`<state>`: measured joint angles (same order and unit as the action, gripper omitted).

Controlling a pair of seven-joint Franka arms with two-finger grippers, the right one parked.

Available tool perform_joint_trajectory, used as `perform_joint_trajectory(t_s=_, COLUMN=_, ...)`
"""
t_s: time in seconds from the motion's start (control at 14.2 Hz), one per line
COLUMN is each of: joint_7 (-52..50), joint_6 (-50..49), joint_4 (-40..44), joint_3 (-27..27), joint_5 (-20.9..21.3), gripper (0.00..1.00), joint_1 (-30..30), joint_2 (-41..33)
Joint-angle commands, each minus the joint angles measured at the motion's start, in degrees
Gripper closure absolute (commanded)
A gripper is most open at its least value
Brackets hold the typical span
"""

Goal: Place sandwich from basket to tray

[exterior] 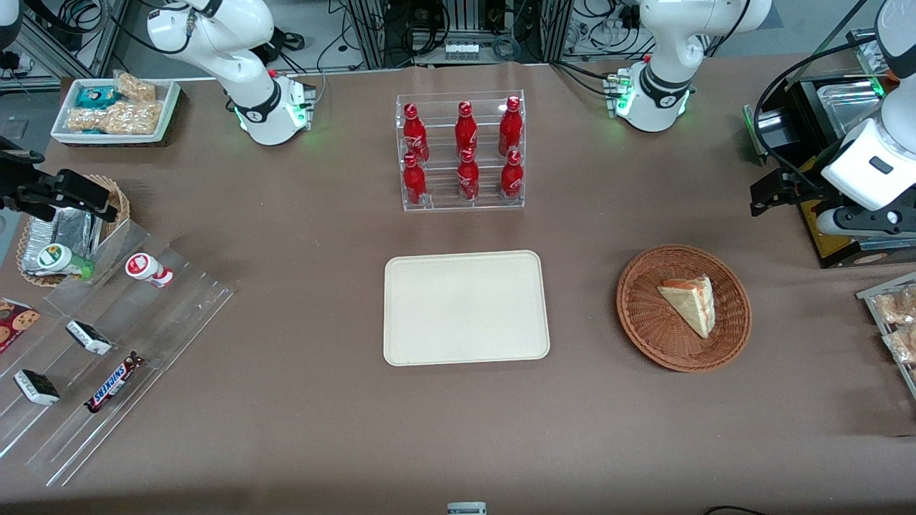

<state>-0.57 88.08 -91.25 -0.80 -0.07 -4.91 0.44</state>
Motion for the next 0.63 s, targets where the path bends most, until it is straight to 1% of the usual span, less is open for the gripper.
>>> perform_joint_trajectory(t_s=0.0, joint_7=0.22, joint_6=-0.98, joint_4=0.19, joint_3=0.01, joint_5=0.77, gripper=0.00, joint_1=-0.09, joint_2=-0.79)
perform_joint_trajectory(t_s=0.56, joint_7=0.48, joint_6=-0.89, joint_4=0.19, joint_3=0.27, joint_5=0.77, gripper=0.00, joint_1=-0.18, joint_2=-0.35)
